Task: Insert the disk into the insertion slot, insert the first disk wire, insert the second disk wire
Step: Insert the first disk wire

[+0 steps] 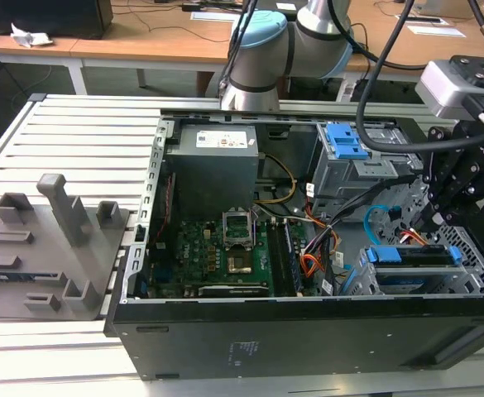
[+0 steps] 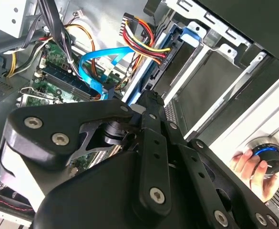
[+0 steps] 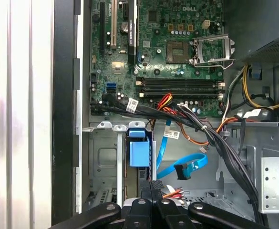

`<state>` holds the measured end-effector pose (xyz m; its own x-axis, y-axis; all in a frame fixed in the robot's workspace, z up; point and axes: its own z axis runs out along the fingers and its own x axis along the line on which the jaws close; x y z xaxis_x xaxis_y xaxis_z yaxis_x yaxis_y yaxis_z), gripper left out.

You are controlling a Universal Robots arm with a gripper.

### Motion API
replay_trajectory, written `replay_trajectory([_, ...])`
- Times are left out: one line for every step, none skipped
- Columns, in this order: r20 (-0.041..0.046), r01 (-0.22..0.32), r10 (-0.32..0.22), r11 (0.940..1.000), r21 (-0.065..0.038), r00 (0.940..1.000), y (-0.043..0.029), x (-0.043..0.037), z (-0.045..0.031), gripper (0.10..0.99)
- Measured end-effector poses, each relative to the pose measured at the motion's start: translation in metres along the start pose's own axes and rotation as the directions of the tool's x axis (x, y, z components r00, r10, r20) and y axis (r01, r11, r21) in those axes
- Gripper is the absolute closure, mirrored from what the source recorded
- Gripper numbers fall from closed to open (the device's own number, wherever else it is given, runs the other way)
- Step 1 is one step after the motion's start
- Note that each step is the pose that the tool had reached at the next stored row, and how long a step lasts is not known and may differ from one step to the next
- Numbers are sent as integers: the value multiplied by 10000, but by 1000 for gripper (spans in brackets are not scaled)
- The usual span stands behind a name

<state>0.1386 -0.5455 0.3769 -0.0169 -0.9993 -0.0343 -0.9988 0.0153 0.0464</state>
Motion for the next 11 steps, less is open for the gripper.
replay_trajectory([0, 1, -1, 10000, 0, 10000, 4, 0, 0, 980])
replay_trajectory([1, 2, -2, 10000, 0, 10000, 3, 0, 1, 980])
replay_trajectory([-1, 1, -1, 10000, 0, 10000, 4, 0, 0, 980])
replay_trajectory([0, 0, 0, 10000, 0, 10000, 5, 0, 0, 980])
replay_trajectory([0, 1, -1, 10000, 0, 10000, 5, 0, 0, 980])
replay_trajectory([1, 0, 0, 10000, -1, 10000, 5, 0, 1, 980])
replay_trajectory([0, 1, -1, 10000, 0, 10000, 5, 0, 0, 980])
replay_trajectory([0, 1, -1, 10000, 0, 10000, 6, 0, 0, 980])
replay_trajectory([0, 0, 0, 10000, 0, 10000, 6, 0, 0, 980])
replay_trajectory([-1, 0, 0, 10000, 0, 10000, 6, 0, 0, 980])
replay_trajectory([0, 0, 0, 10000, 0, 10000, 6, 0, 0, 980])
